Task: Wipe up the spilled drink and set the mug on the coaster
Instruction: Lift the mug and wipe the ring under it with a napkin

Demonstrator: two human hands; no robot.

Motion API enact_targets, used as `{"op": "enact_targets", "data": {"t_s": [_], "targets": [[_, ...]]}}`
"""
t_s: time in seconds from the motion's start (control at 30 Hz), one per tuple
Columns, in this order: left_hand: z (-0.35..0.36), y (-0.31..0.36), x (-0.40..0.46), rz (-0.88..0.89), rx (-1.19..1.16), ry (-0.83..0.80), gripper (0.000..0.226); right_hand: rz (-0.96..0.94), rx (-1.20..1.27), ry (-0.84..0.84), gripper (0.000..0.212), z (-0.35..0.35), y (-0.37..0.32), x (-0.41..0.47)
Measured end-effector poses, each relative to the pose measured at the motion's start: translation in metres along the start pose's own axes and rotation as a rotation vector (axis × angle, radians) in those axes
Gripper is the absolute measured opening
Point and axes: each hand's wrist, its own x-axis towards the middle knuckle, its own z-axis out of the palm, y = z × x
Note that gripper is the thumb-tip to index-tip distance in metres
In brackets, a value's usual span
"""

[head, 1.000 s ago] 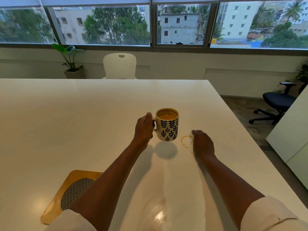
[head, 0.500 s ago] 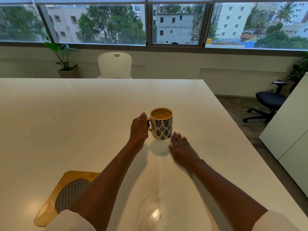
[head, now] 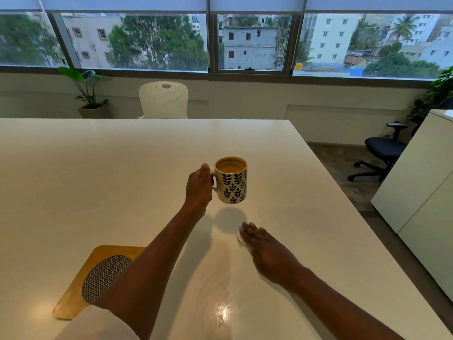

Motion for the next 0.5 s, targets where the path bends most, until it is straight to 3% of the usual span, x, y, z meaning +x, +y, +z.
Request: {"op": "enact_targets", "data": {"t_s": [0.2, 0.3, 0.5], "targets": [[-0.008, -0.001, -0.007, 0.012, 0.018, 0.005, 0.047, 0.199, -0.053, 0.122, 0.062, -0.013, 0.029, 0.010], [-0.011, -0.004, -0.008, 0.015, 0.028, 0.008, 0.047, 0.353, -0.100, 0.132, 0.060, -0.026, 0.054, 0.023], [-0.014, -0.011, -0.007, 0.006, 0.043, 0.012, 0.047, 0.475, -0.039, 0.116, 0.065, -0.037, 0.075, 0.063]]}}
